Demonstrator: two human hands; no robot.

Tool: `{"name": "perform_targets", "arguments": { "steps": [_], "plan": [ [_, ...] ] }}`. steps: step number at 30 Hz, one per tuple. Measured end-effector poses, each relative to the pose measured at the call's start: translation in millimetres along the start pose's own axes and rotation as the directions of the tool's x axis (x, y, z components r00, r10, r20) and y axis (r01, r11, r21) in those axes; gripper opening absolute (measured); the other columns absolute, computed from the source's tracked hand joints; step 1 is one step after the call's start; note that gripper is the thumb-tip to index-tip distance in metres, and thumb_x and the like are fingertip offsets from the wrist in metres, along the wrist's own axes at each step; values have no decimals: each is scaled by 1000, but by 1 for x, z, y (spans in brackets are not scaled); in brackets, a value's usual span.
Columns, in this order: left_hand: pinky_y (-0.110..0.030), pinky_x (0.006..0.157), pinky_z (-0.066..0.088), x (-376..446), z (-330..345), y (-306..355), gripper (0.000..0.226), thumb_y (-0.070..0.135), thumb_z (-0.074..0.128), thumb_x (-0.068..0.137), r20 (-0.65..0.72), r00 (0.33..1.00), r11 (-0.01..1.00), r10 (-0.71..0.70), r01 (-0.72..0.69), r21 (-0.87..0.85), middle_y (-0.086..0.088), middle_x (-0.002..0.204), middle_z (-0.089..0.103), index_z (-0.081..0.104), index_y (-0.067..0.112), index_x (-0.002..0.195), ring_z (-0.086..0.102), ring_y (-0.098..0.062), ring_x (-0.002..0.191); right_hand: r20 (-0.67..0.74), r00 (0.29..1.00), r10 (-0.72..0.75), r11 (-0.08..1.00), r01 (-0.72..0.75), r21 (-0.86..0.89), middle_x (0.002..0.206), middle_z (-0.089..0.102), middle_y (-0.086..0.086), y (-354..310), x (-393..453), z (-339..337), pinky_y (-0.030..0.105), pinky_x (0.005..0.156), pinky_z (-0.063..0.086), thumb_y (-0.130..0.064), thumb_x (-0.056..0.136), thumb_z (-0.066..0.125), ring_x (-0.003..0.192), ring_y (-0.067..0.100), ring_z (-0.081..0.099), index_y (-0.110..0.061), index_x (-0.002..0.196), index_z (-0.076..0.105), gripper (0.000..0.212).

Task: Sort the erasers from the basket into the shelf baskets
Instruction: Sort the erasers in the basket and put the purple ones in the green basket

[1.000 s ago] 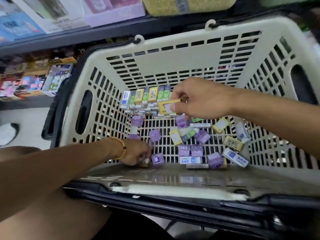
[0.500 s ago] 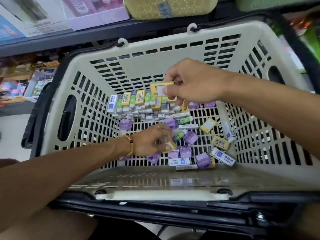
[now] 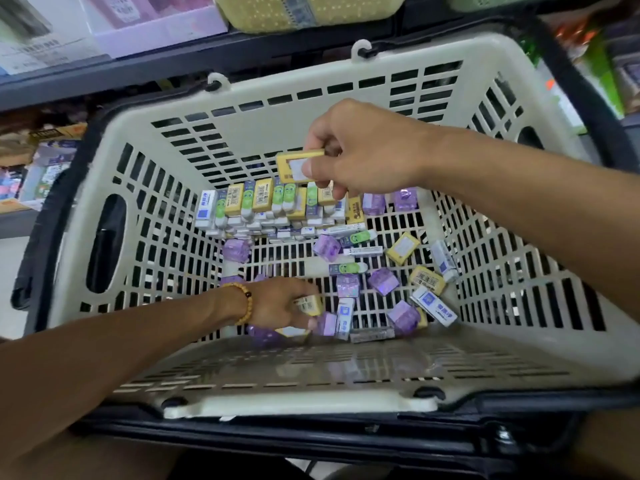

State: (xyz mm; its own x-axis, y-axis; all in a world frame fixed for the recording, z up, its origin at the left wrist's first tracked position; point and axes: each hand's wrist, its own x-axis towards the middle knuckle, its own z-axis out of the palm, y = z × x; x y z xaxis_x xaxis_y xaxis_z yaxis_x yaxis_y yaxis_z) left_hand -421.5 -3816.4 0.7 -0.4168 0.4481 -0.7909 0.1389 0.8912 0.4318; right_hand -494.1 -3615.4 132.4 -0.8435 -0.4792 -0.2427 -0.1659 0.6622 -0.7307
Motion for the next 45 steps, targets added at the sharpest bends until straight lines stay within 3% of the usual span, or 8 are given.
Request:
{"name": "perform_targets", "arguments": {
  "steps": [3, 8, 13, 18, 24, 32, 37, 45],
  "plan": [
    [-26, 80, 48, -1, 3, -2, 13, 20, 68, 88, 64, 998, 1000, 4, -5, 13, 8, 91, 61, 59, 26, 94, 60, -16, 92, 5, 1000, 7, 1000, -7, 13, 82, 73, 10, 0, -1, 0, 50, 73, 60, -27, 97, 58, 74, 19, 73, -7, 96, 66, 21],
    [-38, 93, 51, -7, -16, 1, 24, 21, 56, 96, 110, 993, 992, -47, 34, 121, -3, 111, 66, 61, 17, 119, 63, -21, 102, 6, 1000, 7, 1000, -7, 22, 82, 73, 9, 1, -3, -1, 49, 73, 60, -28, 97, 57, 74, 18, 73, -9, 95, 66, 20],
    [-22, 63, 44, -1, -23, 29, 32, 26, 48, 100, -96, 995, 993, 27, -38, -112, 12, 66, 55, 59, -3, 95, 48, -11, 60, -6, 1000, -1, 1000, 1, 28, 85, 73, 11, -1, 0, 0, 35, 68, 61, -26, 98, 56, 71, 15, 72, -5, 96, 65, 23],
    [-27, 78, 34, 9, -8, 58, 14, 17, 46, 98, -282, 924, 937, 258, -168, 307, -5, 107, 56, 54, 10, 109, 48, -20, 94, -26, 1000, -17, 1000, 18, 6, 83, 73, 9, -1, 0, -2, 24, 54, 53, -26, 98, 56, 69, 13, 72, -6, 96, 65, 22],
    [-27, 63, 35, 3, -9, 53, 20, 31, 41, 102, 16, 985, 915, 169, -163, 370, 5, 70, 46, 45, 15, 113, 46, -13, 63, -40, 999, -32, 999, 31, -17, 78, 72, 9, 1, 0, -6, 23, 52, 48, -27, 98, 56, 69, 13, 72, -3, 96, 65, 26],
    [-27, 69, 42, 16, 14, 68, 21, 29, 43, 102, -41, 997, 995, 63, -66, -80, -2, 86, 51, 41, 12, 113, 49, -16, 77, -54, 997, -51, 998, 49, -39, 79, 72, 9, -1, 0, -7, 19, 48, 47, -28, 98, 56, 67, 9, 71, -3, 97, 65, 26],
    [-19, 60, 36, 24, 18, 77, 25, 31, 56, 96, 50, 997, 997, 64, -62, -46, 7, 85, 47, 41, 15, 109, 47, -9, 77, -50, 997, -54, 997, 52, -49, 78, 72, 8, 0, 1, -8, 20, 51, 44, -28, 98, 56, 70, 12, 72, -4, 98, 65, 26],
    [-31, 93, 45, 23, 18, 77, 54, 30, 61, 90, 21, 999, 986, 33, -36, 165, -7, 130, 52, 40, 13, 137, 52, -25, 114, -36, 999, 17, 997, -20, -78, 83, 74, 11, 13, 6, -8, 35, 66, 59, -25, 98, 56, 68, 15, 73, 2, 98, 66, 29]
  ]
}}
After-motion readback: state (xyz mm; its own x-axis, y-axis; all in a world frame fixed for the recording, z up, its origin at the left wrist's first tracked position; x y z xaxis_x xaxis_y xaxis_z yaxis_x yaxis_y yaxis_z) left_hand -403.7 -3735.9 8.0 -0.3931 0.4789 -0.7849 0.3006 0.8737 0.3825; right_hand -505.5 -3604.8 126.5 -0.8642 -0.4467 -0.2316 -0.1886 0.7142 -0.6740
